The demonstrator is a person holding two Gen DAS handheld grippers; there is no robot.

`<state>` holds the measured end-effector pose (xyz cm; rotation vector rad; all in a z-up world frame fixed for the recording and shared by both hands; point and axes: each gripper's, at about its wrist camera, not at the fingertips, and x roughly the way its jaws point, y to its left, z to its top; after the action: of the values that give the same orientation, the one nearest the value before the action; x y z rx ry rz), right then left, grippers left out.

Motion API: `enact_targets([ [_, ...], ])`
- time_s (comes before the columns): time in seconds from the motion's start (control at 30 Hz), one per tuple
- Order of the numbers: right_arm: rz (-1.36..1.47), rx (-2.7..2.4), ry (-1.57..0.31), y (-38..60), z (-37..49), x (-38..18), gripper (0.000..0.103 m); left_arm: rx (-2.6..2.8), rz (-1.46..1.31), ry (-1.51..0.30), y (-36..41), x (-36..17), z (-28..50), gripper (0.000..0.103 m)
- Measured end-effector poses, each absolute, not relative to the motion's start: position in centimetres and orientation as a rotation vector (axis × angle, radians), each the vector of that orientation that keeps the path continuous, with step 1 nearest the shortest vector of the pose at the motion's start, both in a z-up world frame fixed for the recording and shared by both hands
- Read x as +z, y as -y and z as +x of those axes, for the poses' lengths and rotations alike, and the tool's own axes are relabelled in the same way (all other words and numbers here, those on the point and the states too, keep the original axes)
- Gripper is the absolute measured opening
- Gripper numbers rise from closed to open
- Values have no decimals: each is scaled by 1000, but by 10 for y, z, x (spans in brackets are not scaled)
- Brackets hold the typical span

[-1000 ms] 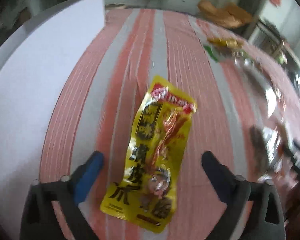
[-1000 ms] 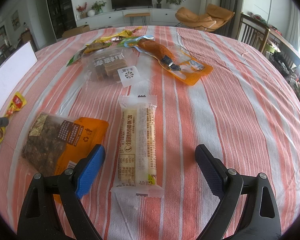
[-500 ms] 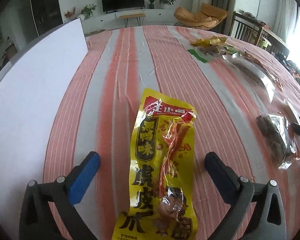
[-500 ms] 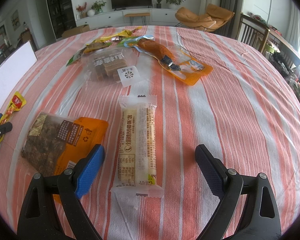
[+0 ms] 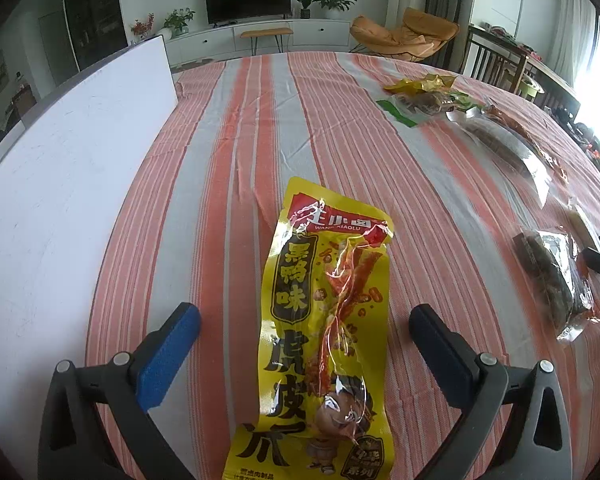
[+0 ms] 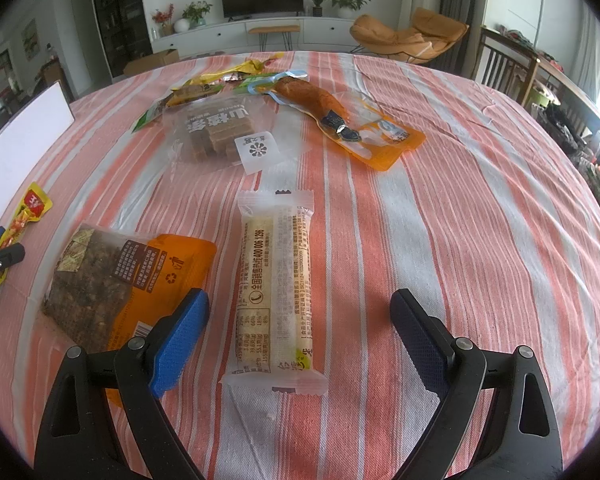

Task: Organize snacks
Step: 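Hold the yellow packet in the left tool above the table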

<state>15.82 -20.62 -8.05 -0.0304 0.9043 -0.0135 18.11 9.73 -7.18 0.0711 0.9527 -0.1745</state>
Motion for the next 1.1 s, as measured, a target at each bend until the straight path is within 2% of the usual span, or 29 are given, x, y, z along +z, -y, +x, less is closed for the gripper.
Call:
enact_targets([
  [1.1, -31, -14, -904, 206, 157, -80, 94, -170, 72, -951, -96, -72, 179, 103],
])
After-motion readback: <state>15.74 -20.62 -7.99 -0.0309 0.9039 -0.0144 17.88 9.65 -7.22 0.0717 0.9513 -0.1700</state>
